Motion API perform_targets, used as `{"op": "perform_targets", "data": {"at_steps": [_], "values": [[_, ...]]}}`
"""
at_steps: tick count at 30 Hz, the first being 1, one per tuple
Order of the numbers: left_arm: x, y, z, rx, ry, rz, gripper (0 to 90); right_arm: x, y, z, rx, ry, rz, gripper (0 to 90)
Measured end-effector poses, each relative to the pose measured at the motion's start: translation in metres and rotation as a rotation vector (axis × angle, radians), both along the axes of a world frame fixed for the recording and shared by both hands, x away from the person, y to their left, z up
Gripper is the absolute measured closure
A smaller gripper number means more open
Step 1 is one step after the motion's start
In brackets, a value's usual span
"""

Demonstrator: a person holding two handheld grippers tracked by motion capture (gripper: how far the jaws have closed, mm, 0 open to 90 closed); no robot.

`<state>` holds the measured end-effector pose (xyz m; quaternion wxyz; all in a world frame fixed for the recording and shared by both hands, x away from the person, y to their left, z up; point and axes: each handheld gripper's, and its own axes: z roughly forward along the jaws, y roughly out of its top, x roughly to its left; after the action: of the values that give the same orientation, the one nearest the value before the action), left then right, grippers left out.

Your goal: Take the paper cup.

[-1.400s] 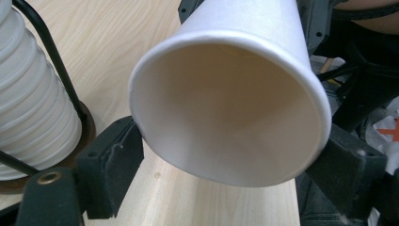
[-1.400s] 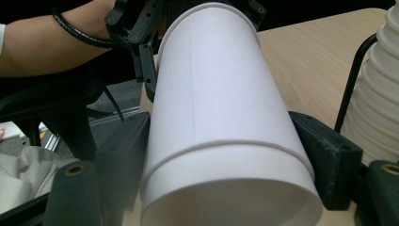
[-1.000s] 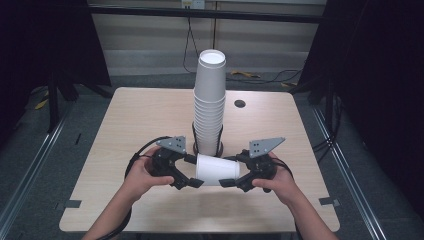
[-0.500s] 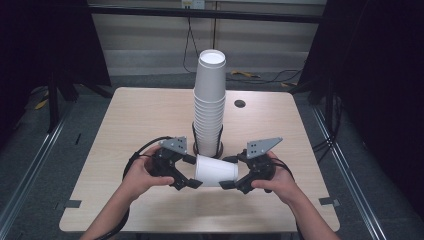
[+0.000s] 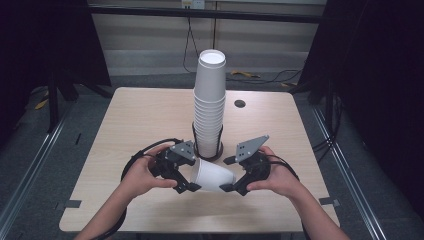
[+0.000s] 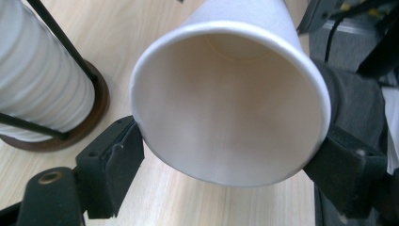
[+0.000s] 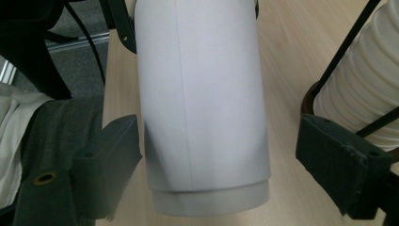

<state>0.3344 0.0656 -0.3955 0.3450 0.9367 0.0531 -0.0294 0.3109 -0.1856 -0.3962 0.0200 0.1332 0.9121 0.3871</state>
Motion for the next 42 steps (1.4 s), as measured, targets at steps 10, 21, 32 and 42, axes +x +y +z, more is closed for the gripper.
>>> {"op": "perform_targets", "data": {"at_steps": [10, 21, 32, 42], "values": [[-0.003, -0.010, 0.001, 0.097, -0.028, -0.016, 16.4, 0.000, 0.010, 0.008, -0.088, -0.019, 0.042, 14.3], [-0.006, -0.018, 0.009, 0.140, -0.053, -0.016, 16.3, -0.002, 0.022, 0.008, -0.127, -0.032, 0.058, 14.4], [-0.009, -0.024, 0.013, 0.163, -0.081, -0.023, 15.9, -0.001, 0.025, 0.007, -0.100, -0.009, 0.059, 16.7], [-0.008, -0.026, 0.012, 0.194, -0.104, -0.033, 15.7, 0.000, 0.028, 0.004, -0.115, 0.004, 0.046, 16.4]]}}
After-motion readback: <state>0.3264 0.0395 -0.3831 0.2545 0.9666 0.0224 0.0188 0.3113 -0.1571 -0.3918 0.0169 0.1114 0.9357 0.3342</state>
